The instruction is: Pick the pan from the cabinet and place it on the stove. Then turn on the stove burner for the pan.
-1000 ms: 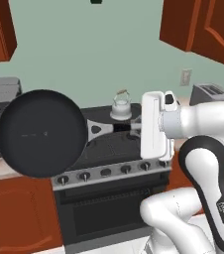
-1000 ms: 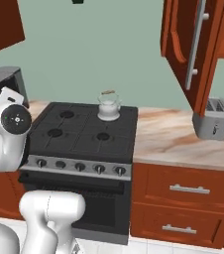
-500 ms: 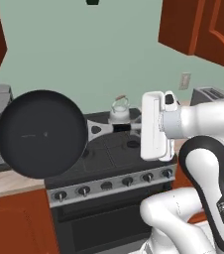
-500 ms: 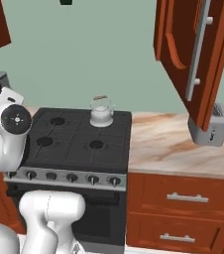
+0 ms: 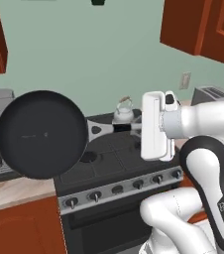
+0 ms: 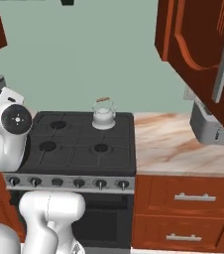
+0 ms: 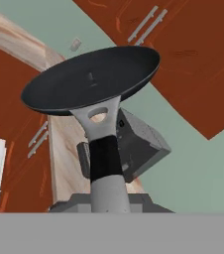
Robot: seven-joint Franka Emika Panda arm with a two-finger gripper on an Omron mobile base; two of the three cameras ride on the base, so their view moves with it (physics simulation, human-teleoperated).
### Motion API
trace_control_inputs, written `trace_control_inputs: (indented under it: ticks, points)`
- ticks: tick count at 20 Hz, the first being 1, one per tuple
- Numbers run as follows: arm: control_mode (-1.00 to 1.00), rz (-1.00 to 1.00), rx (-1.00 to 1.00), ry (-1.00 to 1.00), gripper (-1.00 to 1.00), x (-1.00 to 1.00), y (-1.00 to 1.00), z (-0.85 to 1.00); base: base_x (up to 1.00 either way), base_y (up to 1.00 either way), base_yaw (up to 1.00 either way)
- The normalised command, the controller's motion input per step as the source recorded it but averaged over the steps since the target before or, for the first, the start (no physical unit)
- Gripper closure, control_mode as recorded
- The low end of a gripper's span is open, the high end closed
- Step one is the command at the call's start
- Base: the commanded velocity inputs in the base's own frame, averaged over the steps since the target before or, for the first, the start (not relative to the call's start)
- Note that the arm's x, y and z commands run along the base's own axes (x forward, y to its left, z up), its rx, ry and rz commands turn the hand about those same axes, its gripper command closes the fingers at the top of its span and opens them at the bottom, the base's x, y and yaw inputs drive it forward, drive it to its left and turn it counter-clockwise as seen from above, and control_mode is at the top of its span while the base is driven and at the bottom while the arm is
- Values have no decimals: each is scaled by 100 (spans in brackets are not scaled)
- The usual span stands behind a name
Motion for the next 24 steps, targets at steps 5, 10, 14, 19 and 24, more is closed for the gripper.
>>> trace_control_inputs:
  ticks: [5, 10, 14, 19, 24]
  points:
    - [100, 0, 0, 0, 100, 0, 0, 0, 24, 52, -16]
    - [100, 0, 0, 0, 100, 0, 0, 0, 37, 28, -6]
    - [100, 0, 0, 0, 100, 0, 0, 0, 29, 25, 0]
    - [100, 0, 0, 0, 100, 0, 0, 0, 14, 41, 0]
    - [100, 0, 0, 0, 100, 0, 0, 0, 17, 43, 5]
